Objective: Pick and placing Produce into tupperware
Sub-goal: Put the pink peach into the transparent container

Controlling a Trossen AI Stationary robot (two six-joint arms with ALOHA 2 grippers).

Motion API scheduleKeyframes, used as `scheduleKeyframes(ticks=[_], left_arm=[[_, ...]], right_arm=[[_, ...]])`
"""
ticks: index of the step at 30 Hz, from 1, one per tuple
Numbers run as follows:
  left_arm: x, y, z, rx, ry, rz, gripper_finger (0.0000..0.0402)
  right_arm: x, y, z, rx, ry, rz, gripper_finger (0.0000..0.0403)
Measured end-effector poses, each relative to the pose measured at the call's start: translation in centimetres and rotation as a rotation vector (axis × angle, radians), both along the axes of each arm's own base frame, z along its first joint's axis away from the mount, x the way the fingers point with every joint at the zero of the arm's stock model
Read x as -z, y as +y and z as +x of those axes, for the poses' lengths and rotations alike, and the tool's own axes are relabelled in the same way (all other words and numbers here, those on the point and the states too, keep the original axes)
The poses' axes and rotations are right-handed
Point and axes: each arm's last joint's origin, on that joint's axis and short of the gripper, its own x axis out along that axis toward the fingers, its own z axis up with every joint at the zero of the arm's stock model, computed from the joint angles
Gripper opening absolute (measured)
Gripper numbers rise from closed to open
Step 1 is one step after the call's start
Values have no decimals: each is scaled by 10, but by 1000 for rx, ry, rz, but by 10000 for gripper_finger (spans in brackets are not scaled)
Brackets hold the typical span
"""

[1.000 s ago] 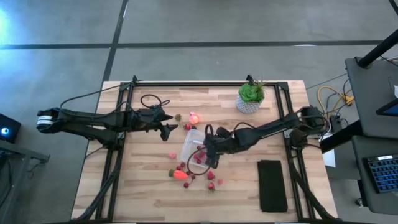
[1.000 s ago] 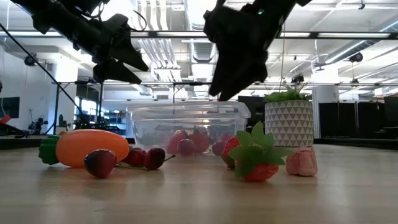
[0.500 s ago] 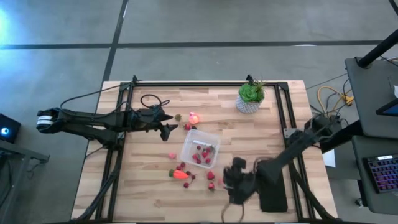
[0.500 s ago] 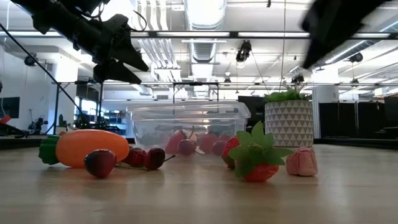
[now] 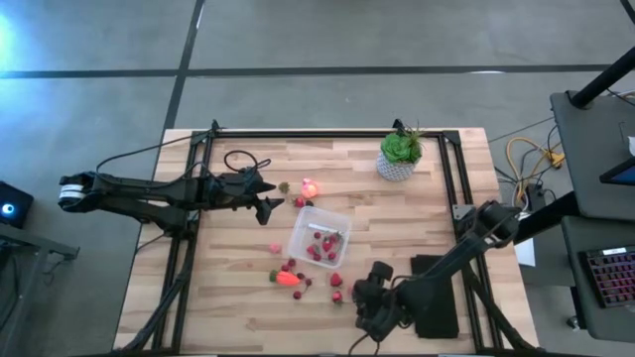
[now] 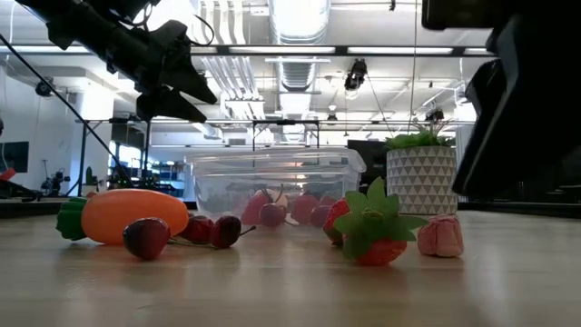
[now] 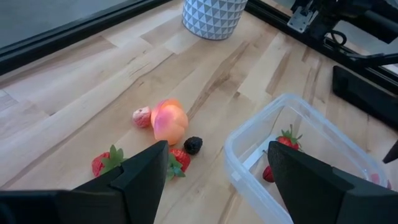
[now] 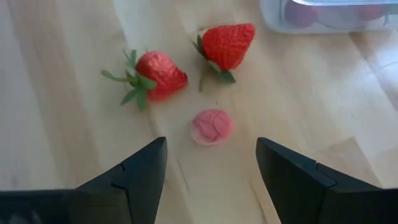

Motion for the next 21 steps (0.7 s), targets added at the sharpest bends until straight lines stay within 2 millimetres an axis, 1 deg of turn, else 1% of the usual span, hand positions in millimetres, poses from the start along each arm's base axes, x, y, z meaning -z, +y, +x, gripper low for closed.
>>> scheduleKeyframes(ticks=[4,8,15,18,21], left_arm=[[0,0,0,1,-1,0,262],[0,0,0,1,0,1,262],[0,0,0,1,0,1,262],[0,0,0,1,0,1,262],[0,0,0,1,0,1,262]], right_arm=[[9,1,4,-28,17,-10,238],[19,-2,7,-4,36,-10,238],[17,-14,21,24,12,10,235],[18,-18,24,21,36,46,225],[18,-18,24,16,40,53,210]])
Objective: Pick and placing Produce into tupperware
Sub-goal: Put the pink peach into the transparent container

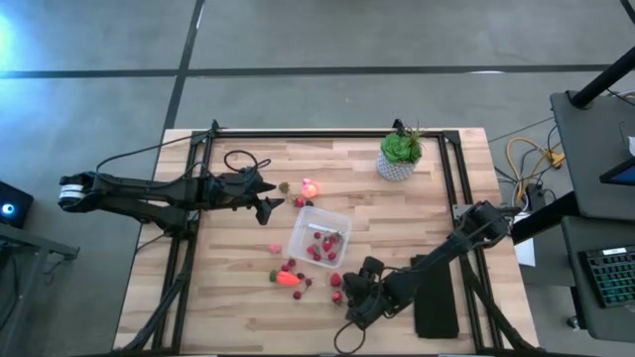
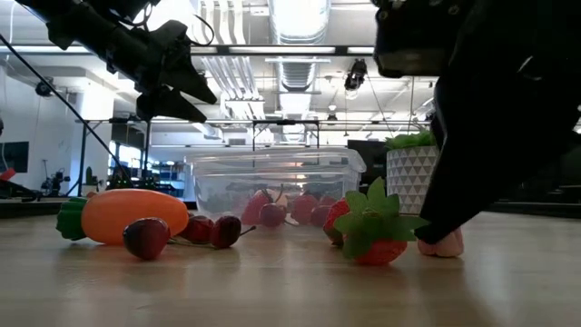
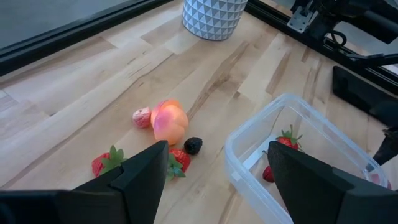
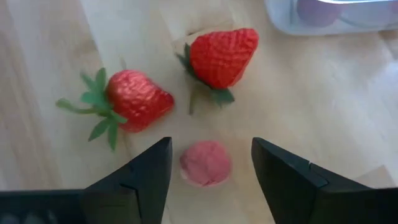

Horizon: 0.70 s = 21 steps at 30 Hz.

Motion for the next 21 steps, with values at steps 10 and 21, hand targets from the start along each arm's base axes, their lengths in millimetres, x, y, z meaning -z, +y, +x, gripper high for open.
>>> scheduleKeyframes(ticks=[10,21], left_arm=[[0,0,0,4,3,8,262],[0,0,0,4,3,8,262]], right_arm=[[0,-1,1,-10,15,19,152],[-2,-3,0,9,45,70,93]])
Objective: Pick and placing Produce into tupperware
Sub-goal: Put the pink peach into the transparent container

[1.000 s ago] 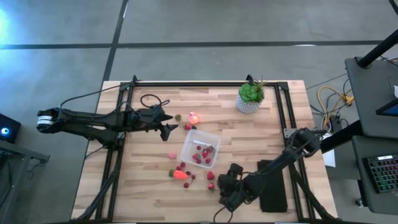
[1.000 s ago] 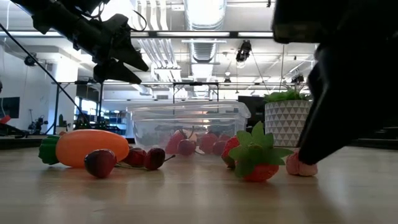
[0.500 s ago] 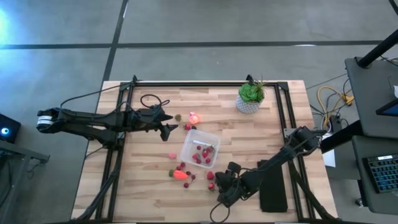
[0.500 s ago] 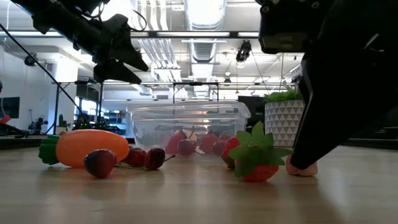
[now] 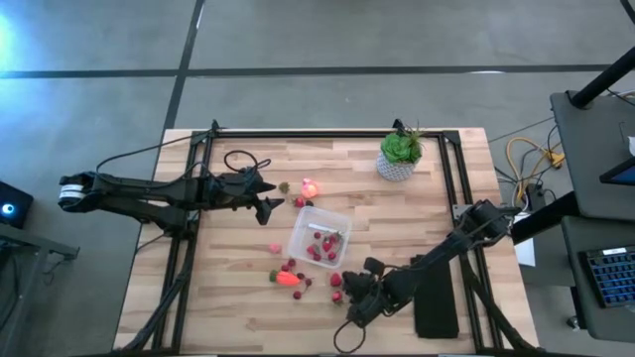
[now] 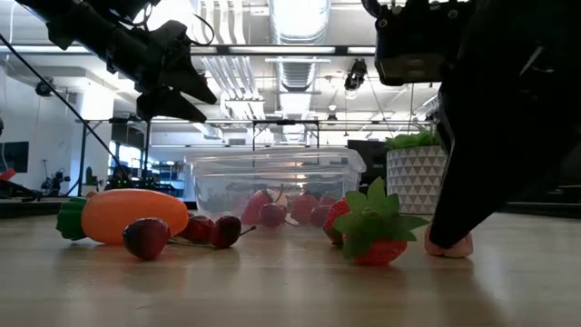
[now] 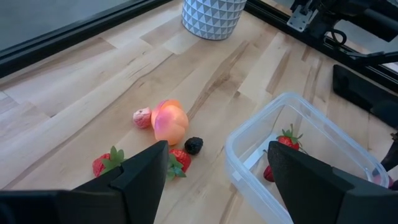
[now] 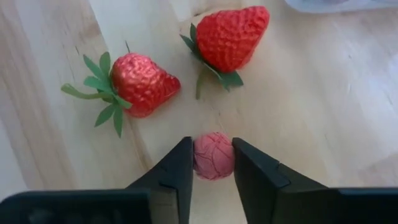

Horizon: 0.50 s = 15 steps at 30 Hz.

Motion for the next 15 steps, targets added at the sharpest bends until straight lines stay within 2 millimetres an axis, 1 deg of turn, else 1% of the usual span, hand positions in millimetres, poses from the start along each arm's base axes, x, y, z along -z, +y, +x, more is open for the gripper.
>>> scheduleKeyframes(ticks=[1,3,6,8,10,13,15], left_arm=[[0,0,0,0,0,0,262],[0,0,0,0,0,0,262],[0,0,0,0,0,0,262],[0,0,0,0,0,0,262],[0,0,0,0,-1,0,262],[0,0,0,0,-1,0,262],[0,0,0,0,0,-1,262]], right_arm=[[-2,-1,-1,14,-1,14,89],[-14,-3,-3,63,-24,28,86],[-48,-15,-11,158,-116,-13,85],[-72,-29,-15,203,-177,-48,89],[-90,-44,-13,182,-218,-70,97],[-101,-66,1,95,-242,-54,108],[-97,-79,13,36,-221,-22,113]])
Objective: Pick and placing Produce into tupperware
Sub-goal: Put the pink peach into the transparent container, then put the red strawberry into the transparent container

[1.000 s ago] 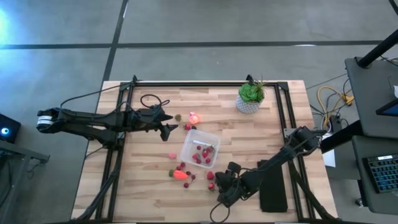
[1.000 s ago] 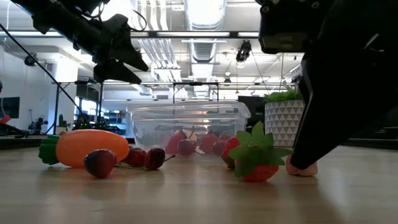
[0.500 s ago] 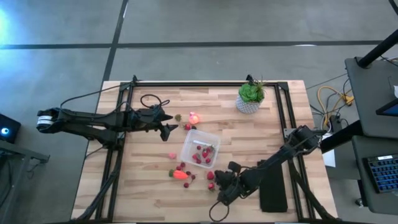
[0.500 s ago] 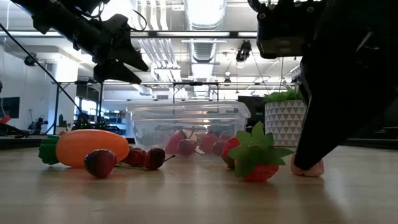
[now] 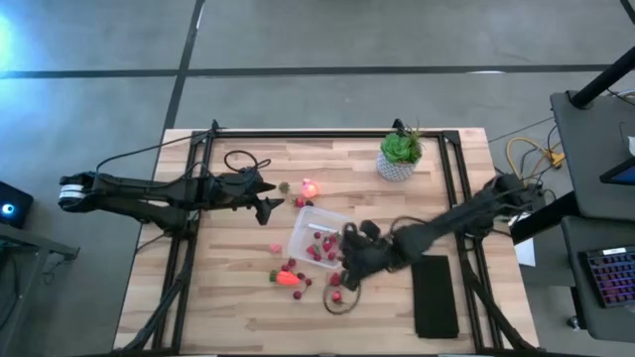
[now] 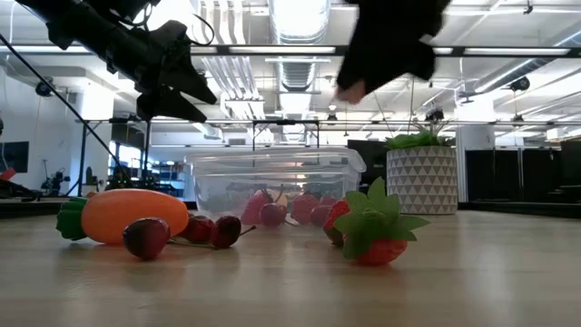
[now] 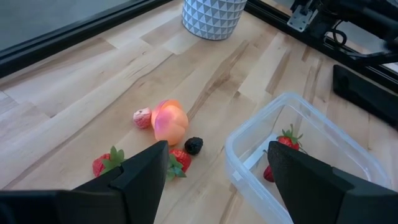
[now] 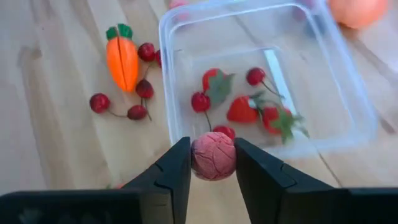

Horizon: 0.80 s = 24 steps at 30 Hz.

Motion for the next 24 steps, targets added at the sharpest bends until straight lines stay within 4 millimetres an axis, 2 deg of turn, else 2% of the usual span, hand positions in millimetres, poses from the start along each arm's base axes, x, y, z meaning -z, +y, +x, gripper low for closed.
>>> scheduleKeyframes(ticks=[4,8,11,15,19,24], left_arm=[[0,0,0,0,0,0,262],[0,0,0,1,3,0,262],[1,0,0,2,10,1,262],[1,0,0,29,28,48,262],[1,0,0,37,34,63,262],[1,0,0,42,36,70,262]], right_arm=[[17,-20,18,0,35,11,114],[23,-31,25,21,53,21,121],[25,-35,27,25,65,41,146],[16,-35,32,27,36,55,200],[6,-25,31,1,52,100,246],[3,17,15,-99,65,62,258]])
